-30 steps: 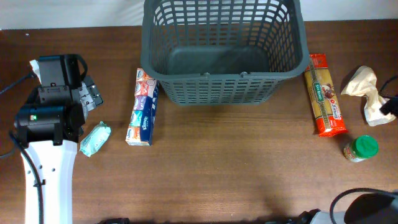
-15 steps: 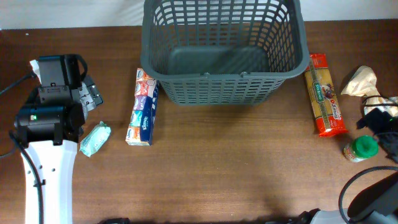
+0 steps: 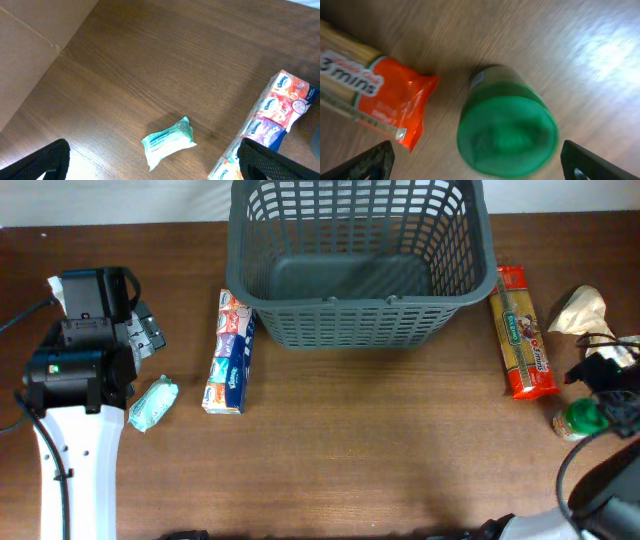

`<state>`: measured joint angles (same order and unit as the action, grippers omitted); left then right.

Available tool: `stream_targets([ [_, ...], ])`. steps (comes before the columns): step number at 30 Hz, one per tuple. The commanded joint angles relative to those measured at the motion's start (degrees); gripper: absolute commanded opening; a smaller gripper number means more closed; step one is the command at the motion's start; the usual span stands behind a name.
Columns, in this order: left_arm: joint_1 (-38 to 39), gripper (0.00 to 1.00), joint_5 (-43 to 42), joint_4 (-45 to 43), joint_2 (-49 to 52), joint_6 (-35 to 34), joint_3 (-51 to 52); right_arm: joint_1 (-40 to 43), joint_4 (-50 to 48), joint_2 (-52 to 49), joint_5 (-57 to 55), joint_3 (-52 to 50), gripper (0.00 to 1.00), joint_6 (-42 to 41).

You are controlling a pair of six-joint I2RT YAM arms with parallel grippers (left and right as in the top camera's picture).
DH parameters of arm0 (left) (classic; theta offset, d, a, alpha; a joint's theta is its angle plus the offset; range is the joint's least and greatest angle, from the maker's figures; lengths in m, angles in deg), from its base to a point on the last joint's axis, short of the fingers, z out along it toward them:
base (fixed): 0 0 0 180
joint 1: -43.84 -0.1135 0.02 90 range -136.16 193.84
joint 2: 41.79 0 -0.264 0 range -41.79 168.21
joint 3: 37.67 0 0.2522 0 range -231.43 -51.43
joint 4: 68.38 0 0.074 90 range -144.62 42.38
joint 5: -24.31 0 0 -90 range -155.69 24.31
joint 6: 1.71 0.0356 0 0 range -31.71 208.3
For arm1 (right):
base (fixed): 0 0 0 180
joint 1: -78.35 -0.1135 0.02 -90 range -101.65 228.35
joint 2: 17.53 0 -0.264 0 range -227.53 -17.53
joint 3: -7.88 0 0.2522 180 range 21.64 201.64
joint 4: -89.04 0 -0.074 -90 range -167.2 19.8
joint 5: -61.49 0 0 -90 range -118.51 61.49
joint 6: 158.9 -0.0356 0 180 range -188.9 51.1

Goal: Pack container
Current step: 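Move the right gripper down over the green-lidded jar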

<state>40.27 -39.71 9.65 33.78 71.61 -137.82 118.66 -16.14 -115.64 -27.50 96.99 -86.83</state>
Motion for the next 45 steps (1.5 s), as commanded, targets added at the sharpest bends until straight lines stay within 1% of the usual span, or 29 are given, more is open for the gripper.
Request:
stream_targets([
  [1, -0.2, 1.0, 0.4, 0.1, -0.9, 0.0, -0.9, 0.3, -0.3, -4.4, 0.7, -0.2, 0.99, -0.6],
  [22, -0.2, 0.99, 0.4, 0.1, -0.9, 0.0, -0.9, 0.3, 0.1, -4.5, -0.2, 0.9, 0.99, -0.3],
  [34, -0.2, 1.0, 0.4, 0.1, -0.9, 0.0, -0.9, 0.3, 7.7, -4.5, -0.2, 11.8, 0.99, -0.3],
  [37, -0.2, 1.0, 0.4, 0.1, -0.9, 0.0, -0.9, 0.3, 10.9, -4.5, -1.1, 14.3, 0.99, -0.4],
  [40, -0.2, 1.0, 0.4, 0.1, -0.9, 0.0, -0.9, 0.3, 13.2, -4.5, -4.7, 15.0, 0.99, -0.6],
  [45, -0.2, 1.0, 0.4, 0.1, -0.9, 0.0, -0.9, 0.3, 15.2, -4.5, -7.0, 14.9, 0.99, -1.1],
])
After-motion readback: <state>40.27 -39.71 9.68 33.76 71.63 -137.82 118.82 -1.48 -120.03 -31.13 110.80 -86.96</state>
